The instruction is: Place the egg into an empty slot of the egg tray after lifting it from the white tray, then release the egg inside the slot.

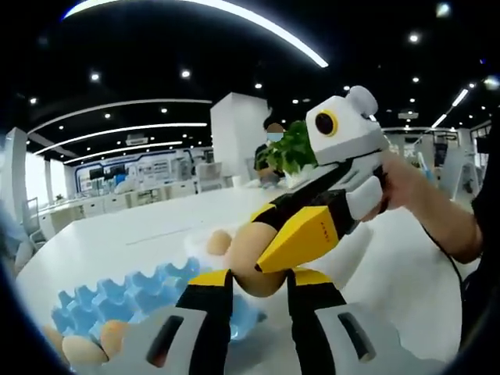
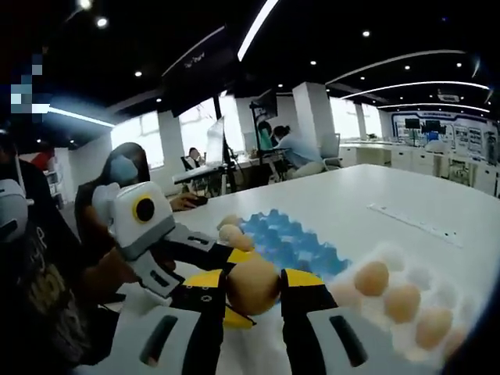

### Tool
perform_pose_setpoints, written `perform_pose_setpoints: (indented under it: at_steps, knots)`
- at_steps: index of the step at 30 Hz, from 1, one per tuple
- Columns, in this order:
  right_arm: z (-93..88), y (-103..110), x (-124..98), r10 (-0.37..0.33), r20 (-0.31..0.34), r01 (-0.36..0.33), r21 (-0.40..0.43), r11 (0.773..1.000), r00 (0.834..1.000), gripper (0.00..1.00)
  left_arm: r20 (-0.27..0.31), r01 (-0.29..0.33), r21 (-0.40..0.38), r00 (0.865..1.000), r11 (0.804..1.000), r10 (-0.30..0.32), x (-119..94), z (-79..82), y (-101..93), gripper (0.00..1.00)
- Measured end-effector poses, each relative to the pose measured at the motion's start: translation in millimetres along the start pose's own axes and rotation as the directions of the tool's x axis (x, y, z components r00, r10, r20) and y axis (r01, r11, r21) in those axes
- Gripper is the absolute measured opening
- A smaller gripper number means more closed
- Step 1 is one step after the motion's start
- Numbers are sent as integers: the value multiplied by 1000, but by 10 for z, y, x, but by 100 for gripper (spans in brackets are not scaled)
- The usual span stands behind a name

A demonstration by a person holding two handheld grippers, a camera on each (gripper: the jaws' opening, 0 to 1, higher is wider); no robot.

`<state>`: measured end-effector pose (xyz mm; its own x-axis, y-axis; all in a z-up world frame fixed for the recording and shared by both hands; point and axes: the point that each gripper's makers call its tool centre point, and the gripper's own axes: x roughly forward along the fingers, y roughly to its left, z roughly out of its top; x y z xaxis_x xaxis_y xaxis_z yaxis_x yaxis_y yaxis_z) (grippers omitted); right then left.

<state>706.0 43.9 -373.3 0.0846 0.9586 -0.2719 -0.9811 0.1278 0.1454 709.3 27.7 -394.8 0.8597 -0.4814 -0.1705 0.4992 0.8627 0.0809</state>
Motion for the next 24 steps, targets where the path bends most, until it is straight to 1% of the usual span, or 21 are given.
perform_pose_setpoints:
  at_steps: [3, 5, 8, 10, 11, 12, 14, 15, 17, 21, 22, 23, 24]
  knots:
    - [-7, -10, 7, 4, 8, -4, 12, 1000, 1000, 29, -4, -2, -3, 1000, 1000, 2, -7, -2, 10, 27]
    - [-10, 68, 23, 7, 13, -7, 13, 1000, 1000, 29, -7, -2, 0, 1000, 1000, 2, -12, 2, 17, 27]
    - [10, 116, 21, 6, 24, -6, 5, 1000, 1000, 29, -2, -8, 8, 1000, 1000, 8, -16, 19, 19, 27]
    - [51, 75, -11, -6, 44, 5, 8, 1000, 999, 28, -11, -8, 13, 1000, 1000, 8, -26, 12, 25, 26]
    - [84, 17, -38, -19, 60, 18, 10, 1000, 998, 27, -29, -9, 17, 1000, 1000, 9, -35, -14, 32, 26]
    - [174, -48, -78, -46, 107, 45, 16, 999, 993, 28, -44, -16, 30, 999, 999, 17, -45, -41, 48, 26]
    - [263, -86, -158, -53, 150, 48, 35, 998, 987, 28, -62, -18, 23, 998, 1000, 20, -65, -77, 57, 26]
    - [274, -81, -189, -54, 158, 48, 42, 998, 986, 28, -65, -17, 22, 998, 1000, 18, -74, -82, 63, 26]
    - [293, -127, -242, -77, 168, 71, 38, 997, 983, 28, -74, -33, 24, 997, 999, 35, -100, -88, 106, 25]
    - [286, -95, -248, -82, 165, 78, 29, 997, 983, 28, -88, -53, 53, 994, 997, 58, -139, -59, 167, 24]
    - [292, -80, -246, -78, 163, 75, 23, 997, 983, 28, -92, -54, 55, 994, 997, 59, -143, -60, 172, 23]
    - [301, -71, -248, -75, 167, 73, 18, 997, 983, 28, -95, -56, 55, 994, 997, 61, -145, -59, 181, 20]
    - [311, -76, -250, -72, 170, 71, 16, 997, 983, 28, -56, -90, 76, 994, 993, 95, -172, 35, 255, 11]
